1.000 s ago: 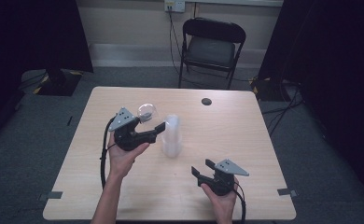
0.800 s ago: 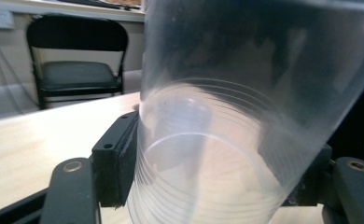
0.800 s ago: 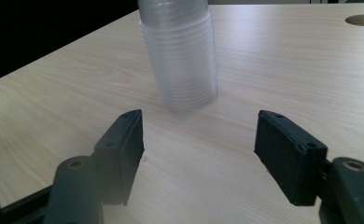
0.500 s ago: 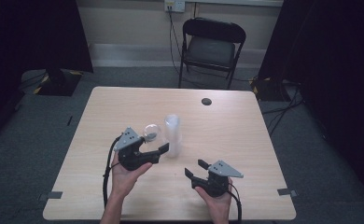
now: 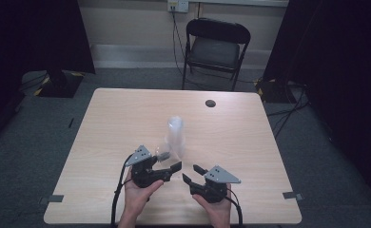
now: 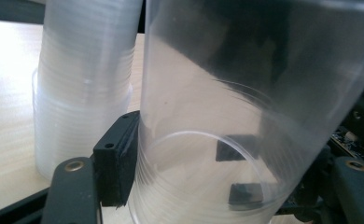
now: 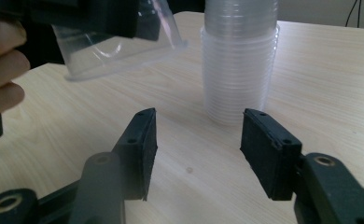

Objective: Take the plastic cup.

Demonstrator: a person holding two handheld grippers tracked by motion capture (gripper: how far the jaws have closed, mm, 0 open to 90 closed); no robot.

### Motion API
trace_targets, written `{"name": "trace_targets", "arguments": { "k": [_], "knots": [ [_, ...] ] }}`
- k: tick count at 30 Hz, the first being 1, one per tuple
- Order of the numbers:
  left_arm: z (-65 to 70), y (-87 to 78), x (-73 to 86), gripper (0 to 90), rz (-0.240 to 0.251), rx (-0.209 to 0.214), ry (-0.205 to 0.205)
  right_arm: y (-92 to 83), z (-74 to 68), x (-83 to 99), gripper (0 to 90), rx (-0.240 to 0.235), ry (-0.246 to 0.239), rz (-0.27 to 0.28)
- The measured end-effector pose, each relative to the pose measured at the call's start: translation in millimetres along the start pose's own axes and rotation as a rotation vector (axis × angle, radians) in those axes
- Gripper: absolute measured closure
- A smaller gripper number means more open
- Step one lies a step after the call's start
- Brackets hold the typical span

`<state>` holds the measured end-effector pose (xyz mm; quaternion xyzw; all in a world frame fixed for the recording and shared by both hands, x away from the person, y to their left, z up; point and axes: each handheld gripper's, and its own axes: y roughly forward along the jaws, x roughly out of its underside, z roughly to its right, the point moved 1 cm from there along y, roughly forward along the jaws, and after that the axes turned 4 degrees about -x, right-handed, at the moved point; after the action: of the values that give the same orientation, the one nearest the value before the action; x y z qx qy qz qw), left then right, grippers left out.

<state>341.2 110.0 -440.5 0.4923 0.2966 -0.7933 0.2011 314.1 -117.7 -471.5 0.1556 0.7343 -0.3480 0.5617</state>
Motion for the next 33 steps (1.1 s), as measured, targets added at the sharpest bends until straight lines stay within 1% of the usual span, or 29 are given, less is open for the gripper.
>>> {"name": "trace_targets", "arguments": {
  "k": [1,2,3,4,5,11,13,14,15,16,18,20,21,23,24,26,27,29,31,33],
  "knots": [
    [-1.3,-0.4,1.7,32.4,-0.005,0.000,-0.009,0.0,0.0,0.0,46.2,0.000,0.000,0.000],
    [-2.9,-1.0,3.6,32.7,-0.009,0.003,-0.019,-0.3,-1.9,-0.3,49.0,-0.006,-0.016,0.002],
    [-3.9,-1.6,4.6,32.7,-0.009,0.003,-0.026,-0.3,-1.9,-0.3,49.0,-0.006,-0.016,0.002],
    [-5.5,-3.0,5.9,32.9,-0.006,0.006,-0.043,-0.1,-3.5,-0.4,51.4,-0.011,-0.033,0.005],
    [-6.3,-3.6,6.4,32.9,-0.005,0.009,-0.052,-0.1,-3.5,-0.4,51.4,-0.011,-0.033,0.005],
    [-12.4,-5.6,10.7,35.2,-0.018,0.042,-0.125,2.1,-8.5,-1.0,55.7,-0.036,-0.056,0.026],
    [-14.0,-5.7,12.0,35.4,-0.023,0.046,-0.143,3.1,-10.0,-1.1,57.5,-0.028,-0.073,0.029],
    [-14.4,-5.4,12.7,35.5,-0.023,0.053,-0.161,4.2,-11.0,-0.8,58.7,-0.032,-0.080,0.036],
    [-14.6,-5.1,13.1,35.5,-0.022,0.059,-0.170,4.2,-11.0,-0.8,58.7,-0.032,-0.080,0.036],
    [-14.8,-4.9,13.6,35.5,-0.026,0.065,-0.173,5.1,-11.8,-0.4,60.0,-0.034,-0.092,0.045],
    [-14.7,-4.0,14.3,35.5,-0.039,0.081,-0.194,5.3,-12.5,-0.2,60.4,-0.038,-0.098,0.050],
    [-14.8,-2.9,14.9,35.5,-0.050,0.091,-0.215,5.0,-13.9,-0.6,62.8,-0.044,-0.111,0.071],
    [-15.4,-2.8,14.9,35.6,-0.049,0.102,-0.234,3.8,-15.1,-1.4,63.8,-0.052,-0.116,0.090],
    [-16.5,-3.2,14.7,35.6,-0.046,0.127,-0.262,2.9,-16.2,-2.2,64.1,-0.055,-0.125,0.109],
    [-17.1,-3.6,14.5,35.6,-0.044,0.131,-0.269,2.9,-16.2,-2.2,64.1,-0.055,-0.125,0.109],
    [-17.4,-4.3,14.0,35.7,-0.045,0.132,-0.283,2.7,-17.5,-2.5,64.8,-0.054,-0.145,0.121],
    [-17.9,-4.4,14.0,35.6,-0.045,0.144,-0.291,3.1,-17.9,-2.4,64.9,-0.054,-0.154,0.127],
    [-17.9,-4.4,13.8,35.5,-0.046,0.150,-0.292,4.1,-18.8,-1.9,65.5,-0.059,-0.168,0.143],
    [-18.1,-4.1,13.6,34.9,-0.041,0.170,-0.310,4.8,-19.9,-1.8,65.4,-0.056,-0.185,0.157],
    [-18.5,-3.9,13.1,34.9,-0.035,0.180,-0.326,4.6,-19.9,-2.3,65.3,-0.052,-0.187,0.176]
  ]
}}
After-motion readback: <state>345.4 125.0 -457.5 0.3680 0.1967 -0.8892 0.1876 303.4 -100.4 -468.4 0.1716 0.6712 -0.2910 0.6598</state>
